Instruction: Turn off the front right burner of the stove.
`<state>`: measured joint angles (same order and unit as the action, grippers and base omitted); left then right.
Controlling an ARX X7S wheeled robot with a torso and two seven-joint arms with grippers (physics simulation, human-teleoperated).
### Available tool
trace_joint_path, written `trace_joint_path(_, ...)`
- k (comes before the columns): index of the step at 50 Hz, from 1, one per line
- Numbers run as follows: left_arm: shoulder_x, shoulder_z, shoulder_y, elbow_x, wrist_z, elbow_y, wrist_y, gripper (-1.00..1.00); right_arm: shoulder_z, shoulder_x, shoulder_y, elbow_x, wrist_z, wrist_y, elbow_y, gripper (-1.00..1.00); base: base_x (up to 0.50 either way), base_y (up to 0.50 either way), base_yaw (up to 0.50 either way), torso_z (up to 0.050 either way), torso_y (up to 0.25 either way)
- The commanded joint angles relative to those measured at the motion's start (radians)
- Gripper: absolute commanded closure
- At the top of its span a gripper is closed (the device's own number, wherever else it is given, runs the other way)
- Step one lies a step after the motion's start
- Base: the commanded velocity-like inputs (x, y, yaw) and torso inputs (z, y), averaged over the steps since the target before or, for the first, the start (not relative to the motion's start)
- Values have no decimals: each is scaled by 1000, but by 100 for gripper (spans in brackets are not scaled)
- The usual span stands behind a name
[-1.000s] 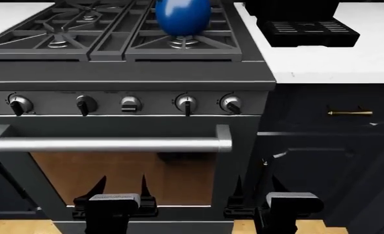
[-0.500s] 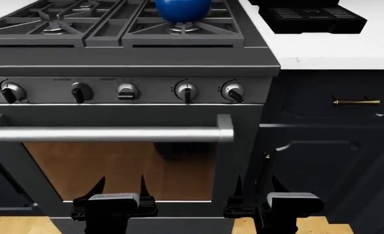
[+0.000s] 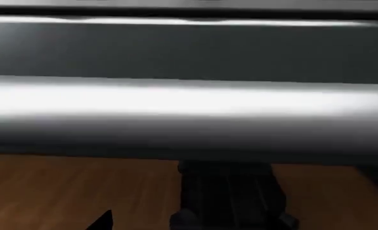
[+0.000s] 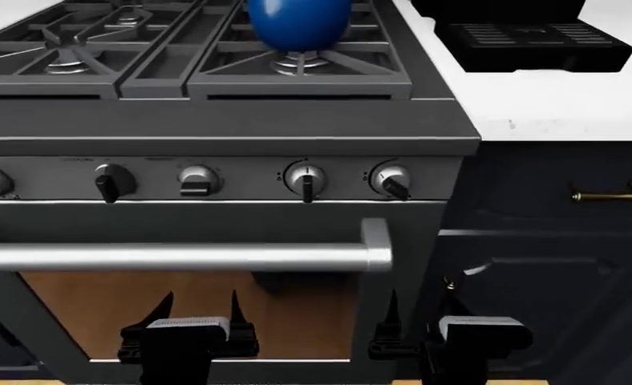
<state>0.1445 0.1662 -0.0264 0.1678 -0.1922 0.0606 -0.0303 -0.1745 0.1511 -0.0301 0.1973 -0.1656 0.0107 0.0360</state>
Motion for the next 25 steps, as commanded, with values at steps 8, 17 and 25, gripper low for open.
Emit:
trace_joint_path(8, 9, 13, -4, 9, -14, 1, 2, -100, -13, 10, -6, -1, -22, 13, 8, -100, 64, 0, 0, 0, 0)
trace_joint_path(17, 14, 19, -3, 14, -20, -2, 3, -100, -17, 16, -7, -4, -38, 21, 3, -100, 0, 0, 0, 0, 0)
trace_joint_path(25, 13, 22, -12, 22, -24, 13, 3, -100, 1, 32, 1, -19, -88, 49, -81, -100, 0, 0, 0, 0, 0)
